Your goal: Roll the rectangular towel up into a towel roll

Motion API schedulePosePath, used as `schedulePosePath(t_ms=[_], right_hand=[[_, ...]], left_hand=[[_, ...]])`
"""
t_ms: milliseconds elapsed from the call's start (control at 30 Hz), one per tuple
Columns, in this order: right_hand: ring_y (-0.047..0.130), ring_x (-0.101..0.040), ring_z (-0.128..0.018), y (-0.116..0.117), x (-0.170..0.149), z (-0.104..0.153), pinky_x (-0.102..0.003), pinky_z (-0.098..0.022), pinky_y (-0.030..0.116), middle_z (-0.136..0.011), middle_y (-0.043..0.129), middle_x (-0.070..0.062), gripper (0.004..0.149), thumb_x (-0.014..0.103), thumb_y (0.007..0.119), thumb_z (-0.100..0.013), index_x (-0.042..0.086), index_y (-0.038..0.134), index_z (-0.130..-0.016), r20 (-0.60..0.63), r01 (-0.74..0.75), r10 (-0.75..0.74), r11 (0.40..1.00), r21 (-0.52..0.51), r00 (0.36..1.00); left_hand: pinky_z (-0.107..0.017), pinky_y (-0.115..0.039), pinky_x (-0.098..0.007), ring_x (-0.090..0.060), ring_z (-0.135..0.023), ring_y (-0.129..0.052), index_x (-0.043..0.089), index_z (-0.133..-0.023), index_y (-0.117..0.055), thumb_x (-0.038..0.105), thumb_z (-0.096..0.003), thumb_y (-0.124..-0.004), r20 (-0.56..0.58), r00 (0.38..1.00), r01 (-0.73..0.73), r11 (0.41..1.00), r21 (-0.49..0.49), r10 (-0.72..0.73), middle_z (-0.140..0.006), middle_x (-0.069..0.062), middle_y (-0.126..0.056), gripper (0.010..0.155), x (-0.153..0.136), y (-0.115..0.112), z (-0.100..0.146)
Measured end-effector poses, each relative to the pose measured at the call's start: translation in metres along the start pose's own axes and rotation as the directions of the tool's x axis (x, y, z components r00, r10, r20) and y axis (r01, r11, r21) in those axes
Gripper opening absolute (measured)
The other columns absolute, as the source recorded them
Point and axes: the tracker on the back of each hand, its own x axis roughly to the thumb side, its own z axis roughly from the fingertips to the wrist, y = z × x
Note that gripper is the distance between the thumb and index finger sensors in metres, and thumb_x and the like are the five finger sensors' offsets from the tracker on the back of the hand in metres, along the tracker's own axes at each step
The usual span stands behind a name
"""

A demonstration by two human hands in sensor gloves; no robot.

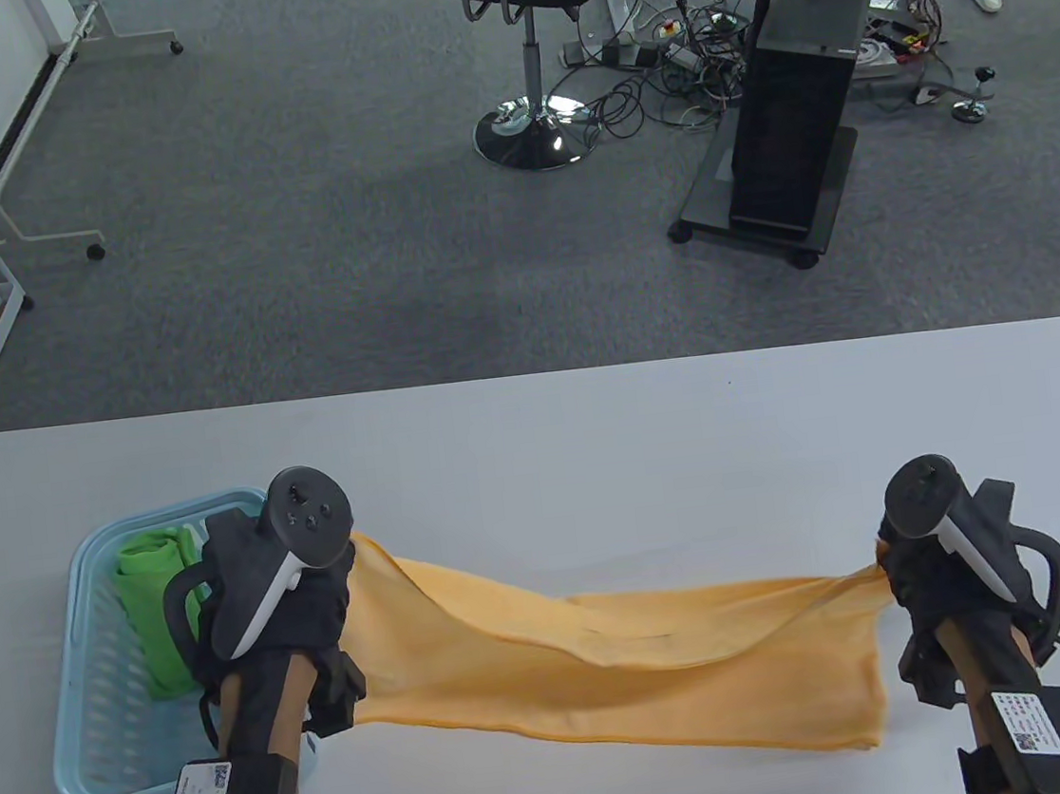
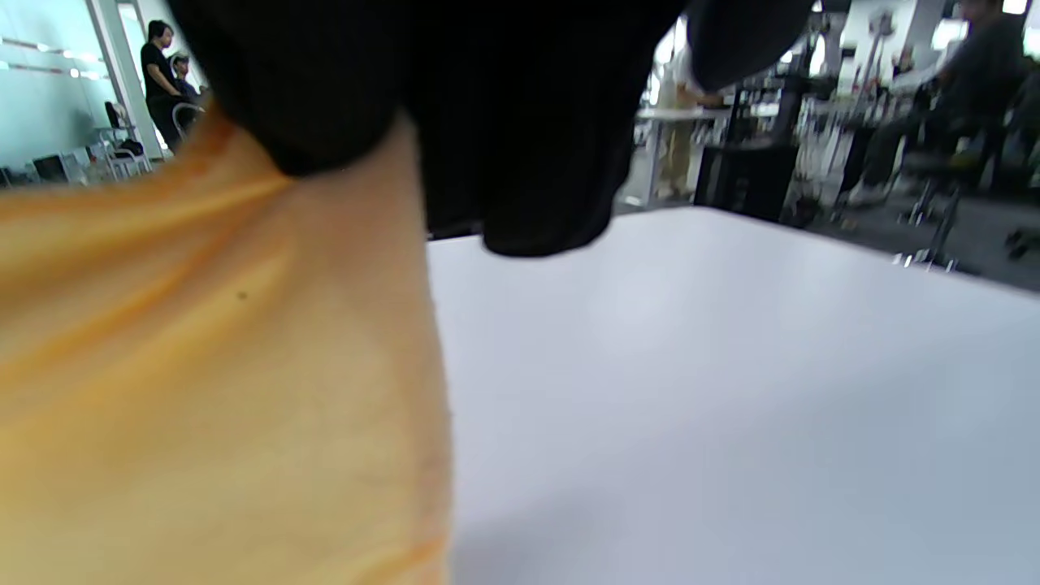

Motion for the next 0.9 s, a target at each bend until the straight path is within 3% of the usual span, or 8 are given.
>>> schedulePosePath(t_ms=[67,300,467,533,633,700,800,900], right_hand=[[0.091,-0.025,-0.063,0.000,-0.005,-0.006,-0.063,-0.069,0.053,-0.067,0.085,-0.002,0.062,0.026,0.079,-0.032,0.027,0.068,-0.093,-0.013,-0.125,0.124,0.992,-0.035,0.992],[0.093,-0.024,-0.057,-0.006,-0.046,-0.024,-0.061,-0.066,0.059,-0.061,0.088,-0.001,0.045,0.029,0.078,-0.030,0.025,0.090,-0.072,-0.148,-0.141,0.117,0.976,-0.165,0.982],[0.089,-0.025,-0.060,-0.016,-0.052,-0.027,-0.057,-0.065,0.062,-0.071,0.081,-0.003,0.046,0.033,0.079,-0.031,0.028,0.085,-0.076,-0.240,0.079,-0.099,0.992,-0.094,0.966],[0.092,-0.020,-0.049,-0.016,-0.053,-0.030,-0.051,-0.057,0.071,-0.073,0.078,-0.004,0.046,0.035,0.080,-0.031,0.028,0.083,-0.076,-0.264,0.241,-0.242,0.970,-0.036,0.934],[0.098,-0.010,-0.029,-0.015,-0.050,-0.036,-0.040,-0.043,0.084,-0.077,0.080,-0.006,0.046,0.033,0.081,-0.031,0.027,0.082,-0.077,-0.292,0.529,-0.504,0.848,0.008,0.813],[0.103,-0.002,-0.022,-0.014,-0.044,-0.040,-0.032,-0.036,0.091,-0.080,0.084,-0.010,0.046,0.031,0.081,-0.031,0.025,0.082,-0.076,-0.289,0.727,-0.696,0.687,-0.003,0.657],[0.107,-0.007,-0.050,-0.018,-0.038,-0.046,-0.035,-0.050,0.087,-0.081,0.084,-0.012,0.046,0.029,0.080,-0.032,0.023,0.079,-0.077,-0.231,0.884,-0.869,0.462,-0.068,0.437],[0.097,-0.006,-0.071,-0.029,-0.039,-0.049,-0.037,-0.062,0.076,-0.091,0.073,-0.009,0.046,0.029,0.077,-0.033,0.026,0.074,-0.079,-0.090,0.905,-0.911,0.412,-0.105,0.404]], left_hand=[[-0.071,-0.054,-0.067,-0.036,-0.094,-0.080,0.033,-0.075,-0.090,0.037,-0.0356,-0.090,-0.028,0.999,0.039,0.999,-0.003,-0.039,-0.061,-0.007,-0.098,0.040,-0.004,0.002,-0.003],[-0.071,-0.053,-0.068,-0.037,-0.095,-0.079,0.034,-0.070,-0.101,0.040,-0.0327,-0.086,-0.114,0.991,0.071,0.997,0.030,-0.067,-0.069,-0.005,-0.101,0.041,-0.030,0.020,-0.010],[-0.070,-0.055,-0.067,-0.038,-0.090,-0.082,0.035,-0.079,-0.098,0.038,-0.0371,-0.086,-0.137,0.991,0.000,0.999,-0.033,-0.004,-0.082,-0.007,-0.098,0.044,-0.038,0.018,-0.022],[-0.064,-0.066,-0.061,-0.033,-0.071,-0.092,0.034,-0.078,-0.099,0.040,-0.0365,-0.088,-0.140,0.990,0.007,0.999,-0.038,-0.012,-0.086,-0.007,-0.094,0.044,-0.035,0.016,-0.028],[-0.040,-0.084,-0.049,-0.019,-0.033,-0.100,0.031,-0.073,-0.103,0.045,-0.0347,-0.089,-0.118,0.991,-0.063,0.998,-0.018,0.061,-0.087,-0.009,-0.093,0.043,-0.027,0.015,-0.042],[-0.022,-0.091,-0.039,-0.008,-0.011,-0.101,0.028,-0.076,-0.102,0.044,-0.0360,-0.088,-0.112,0.973,-0.206,0.978,-0.025,0.202,-0.084,-0.011,-0.099,0.045,-0.023,0.012,-0.053],[-0.010,-0.093,-0.034,-0.001,0.002,-0.102,0.028,-0.089,-0.086,0.033,-0.0442,-0.079,-0.115,0.889,-0.447,0.895,-0.001,0.444,-0.079,-0.015,-0.103,0.045,-0.019,0.006,-0.067],[-0.022,-0.096,-0.041,-0.010,-0.020,-0.118,0.034,-0.090,-0.081,0.030,-0.0454,-0.077,-0.069,0.819,-0.569,0.822,0.028,0.569,-0.080,-0.016,-0.102,0.045,-0.019,0.008,-0.077]])
